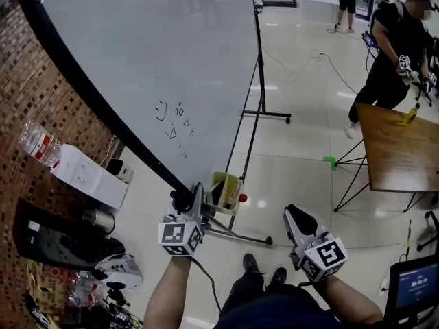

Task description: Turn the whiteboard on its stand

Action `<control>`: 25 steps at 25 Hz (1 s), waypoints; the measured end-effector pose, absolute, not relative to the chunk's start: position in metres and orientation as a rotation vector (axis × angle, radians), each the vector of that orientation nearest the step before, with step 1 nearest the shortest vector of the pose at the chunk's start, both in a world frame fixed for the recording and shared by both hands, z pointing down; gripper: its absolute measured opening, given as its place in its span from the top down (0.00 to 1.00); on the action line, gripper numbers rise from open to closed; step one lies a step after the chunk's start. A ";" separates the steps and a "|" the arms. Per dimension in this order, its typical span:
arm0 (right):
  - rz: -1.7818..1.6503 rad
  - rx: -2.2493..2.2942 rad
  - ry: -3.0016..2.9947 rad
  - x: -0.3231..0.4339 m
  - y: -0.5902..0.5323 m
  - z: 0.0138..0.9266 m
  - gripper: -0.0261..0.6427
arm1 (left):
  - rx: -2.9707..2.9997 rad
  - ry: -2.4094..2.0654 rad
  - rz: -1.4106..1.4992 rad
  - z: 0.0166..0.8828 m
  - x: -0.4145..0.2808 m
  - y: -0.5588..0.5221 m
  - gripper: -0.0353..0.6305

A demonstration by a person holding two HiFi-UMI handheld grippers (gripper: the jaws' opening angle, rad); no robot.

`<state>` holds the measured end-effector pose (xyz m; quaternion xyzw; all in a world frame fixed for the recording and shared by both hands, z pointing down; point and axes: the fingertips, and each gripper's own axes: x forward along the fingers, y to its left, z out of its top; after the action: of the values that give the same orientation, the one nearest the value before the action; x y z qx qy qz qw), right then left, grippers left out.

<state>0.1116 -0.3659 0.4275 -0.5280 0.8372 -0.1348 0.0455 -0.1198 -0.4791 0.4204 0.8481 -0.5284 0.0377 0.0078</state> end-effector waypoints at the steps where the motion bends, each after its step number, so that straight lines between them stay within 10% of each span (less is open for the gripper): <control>1: -0.436 -1.614 2.551 0.117 -0.363 0.432 0.90 | 2.644 -1.659 0.123 0.420 -0.119 -0.479 0.76; 25: -0.361 -1.845 2.525 0.049 -0.277 0.438 0.90 | 2.731 -1.592 0.043 0.412 -0.139 -0.364 0.76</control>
<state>0.0487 -0.2769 0.4382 -0.5860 0.8022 -0.1146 -0.0031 -0.1393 -0.3637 0.4121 0.8639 -0.5035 0.0136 -0.0100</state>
